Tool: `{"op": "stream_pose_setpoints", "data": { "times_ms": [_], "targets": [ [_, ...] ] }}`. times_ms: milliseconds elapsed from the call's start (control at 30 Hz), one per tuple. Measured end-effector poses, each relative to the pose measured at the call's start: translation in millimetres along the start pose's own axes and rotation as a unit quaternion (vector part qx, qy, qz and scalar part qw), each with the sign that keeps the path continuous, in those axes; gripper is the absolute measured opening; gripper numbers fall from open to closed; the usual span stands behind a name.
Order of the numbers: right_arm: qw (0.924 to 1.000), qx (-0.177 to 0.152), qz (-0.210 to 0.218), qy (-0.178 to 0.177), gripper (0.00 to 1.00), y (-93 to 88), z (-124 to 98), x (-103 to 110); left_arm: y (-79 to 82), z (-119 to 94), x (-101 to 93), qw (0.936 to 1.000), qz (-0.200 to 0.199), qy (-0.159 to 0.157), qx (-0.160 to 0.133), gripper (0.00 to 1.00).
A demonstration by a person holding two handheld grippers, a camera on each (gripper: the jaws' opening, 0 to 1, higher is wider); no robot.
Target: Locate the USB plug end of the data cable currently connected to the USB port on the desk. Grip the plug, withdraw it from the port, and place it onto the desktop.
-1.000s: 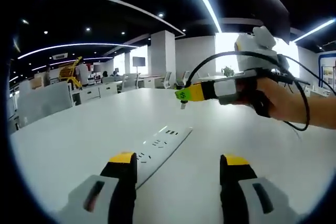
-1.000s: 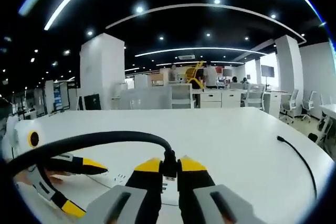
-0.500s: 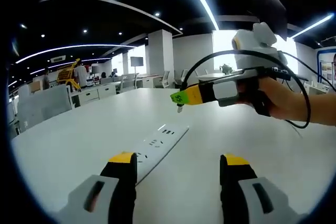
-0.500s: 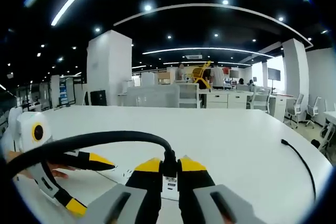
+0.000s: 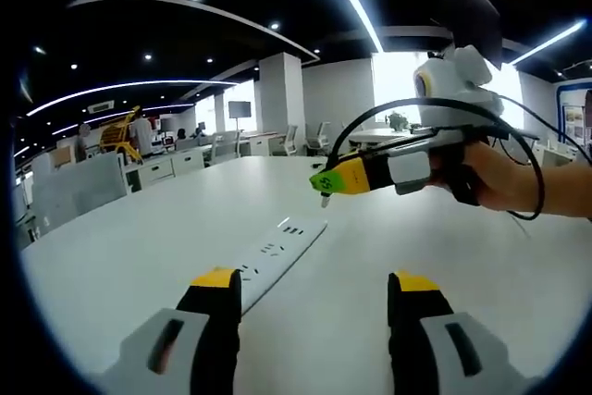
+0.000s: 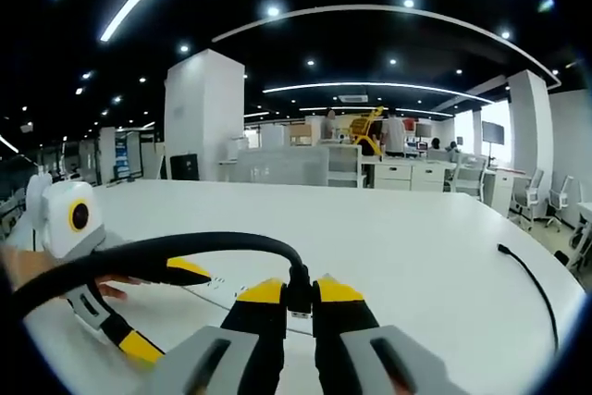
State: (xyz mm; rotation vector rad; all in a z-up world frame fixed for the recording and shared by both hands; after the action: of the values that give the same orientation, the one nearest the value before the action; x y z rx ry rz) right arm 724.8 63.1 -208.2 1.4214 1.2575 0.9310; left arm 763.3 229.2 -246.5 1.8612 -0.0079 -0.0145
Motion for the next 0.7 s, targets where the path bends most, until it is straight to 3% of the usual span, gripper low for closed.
{"op": "stream_pose_setpoints", "data": {
  "times_ms": [400, 700],
  "targets": [
    [0.9989, -0.003, -0.042, 0.020, 0.12, -1.9, -12.7, 6.7, -0.8, -10.0, -18.9, 0.9999, 0.010, -0.011, 0.006, 0.64],
    [0.9963, 0.006, -0.076, 0.040, 0.12, -14.2, -33.0, 11.6, -6.5, -19.9, -35.7, 0.9998, 0.010, -0.017, 0.007, 0.64]
  ]
}}
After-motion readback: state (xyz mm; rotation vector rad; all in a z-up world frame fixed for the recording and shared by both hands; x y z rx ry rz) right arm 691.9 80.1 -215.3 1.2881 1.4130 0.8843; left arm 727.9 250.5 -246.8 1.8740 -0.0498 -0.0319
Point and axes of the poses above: the point that each gripper's makers call its tool centre point, and the gripper's own axes: z roughly forward along the fingers, x roughly to its left, y roughly out of its top, the point moved 8 cm from there along -z, roughly backward along the fingers, and after that the axes turned 15 degrees about -y, right-handed, at the moved point
